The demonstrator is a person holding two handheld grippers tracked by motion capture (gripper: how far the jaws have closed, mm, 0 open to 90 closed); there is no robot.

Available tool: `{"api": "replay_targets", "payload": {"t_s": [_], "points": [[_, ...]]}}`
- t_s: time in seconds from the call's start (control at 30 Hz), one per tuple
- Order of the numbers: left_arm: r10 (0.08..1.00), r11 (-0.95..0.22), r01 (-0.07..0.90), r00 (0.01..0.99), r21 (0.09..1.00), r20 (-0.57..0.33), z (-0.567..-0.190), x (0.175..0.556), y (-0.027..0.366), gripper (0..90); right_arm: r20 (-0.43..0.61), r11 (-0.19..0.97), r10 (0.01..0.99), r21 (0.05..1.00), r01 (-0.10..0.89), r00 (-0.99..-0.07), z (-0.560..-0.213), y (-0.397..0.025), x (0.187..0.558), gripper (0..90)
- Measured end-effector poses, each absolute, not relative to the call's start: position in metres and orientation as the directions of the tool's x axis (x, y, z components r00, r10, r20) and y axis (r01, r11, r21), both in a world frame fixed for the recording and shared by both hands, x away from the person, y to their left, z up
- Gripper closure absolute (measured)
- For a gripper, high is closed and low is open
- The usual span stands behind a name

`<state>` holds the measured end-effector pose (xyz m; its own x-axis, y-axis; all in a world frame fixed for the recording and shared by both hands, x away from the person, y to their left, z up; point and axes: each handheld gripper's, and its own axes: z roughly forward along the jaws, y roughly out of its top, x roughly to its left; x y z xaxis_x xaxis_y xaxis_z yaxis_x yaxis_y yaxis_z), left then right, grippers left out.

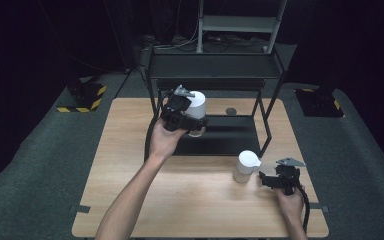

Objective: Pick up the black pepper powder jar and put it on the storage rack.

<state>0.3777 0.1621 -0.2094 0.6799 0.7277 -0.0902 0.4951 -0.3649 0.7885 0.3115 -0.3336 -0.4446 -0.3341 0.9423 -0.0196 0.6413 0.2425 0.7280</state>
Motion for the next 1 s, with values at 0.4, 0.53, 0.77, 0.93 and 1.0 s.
{"api": "replay_targets", "payload": {"t_s": [0.4,0.53,0.77,0.93,1.0], "points": [[0.729,-0.359,0.492,0.679,0.793,-0.091,-0.163,0.387,0.17,30.8,-0.019,0.242,0.942,0.728,0.641,-0.334,-0.445,-0.334,0.311,4.9],[0.724,-0.359,0.488,0.684,0.796,-0.093,-0.148,0.39,0.172,30.8,-0.019,0.241,0.943,0.728,0.641,-0.334,-0.445,-0.334,0.311,4.8],[0.732,-0.357,0.492,0.676,0.794,-0.09,-0.122,0.398,0.171,30.8,-0.018,0.241,0.943,0.728,0.642,-0.333,-0.445,-0.334,0.311,4.9],[0.745,-0.328,0.508,0.657,0.796,-0.113,-0.108,0.407,0.174,30.8,-0.018,0.241,0.943,0.727,0.643,-0.333,-0.444,-0.334,0.312,4.9],[0.755,-0.309,0.514,0.645,0.8,-0.122,-0.104,0.41,0.174,30.8,-0.018,0.241,0.943,0.728,0.642,-0.333,-0.445,-0.334,0.311,4.9]]}}
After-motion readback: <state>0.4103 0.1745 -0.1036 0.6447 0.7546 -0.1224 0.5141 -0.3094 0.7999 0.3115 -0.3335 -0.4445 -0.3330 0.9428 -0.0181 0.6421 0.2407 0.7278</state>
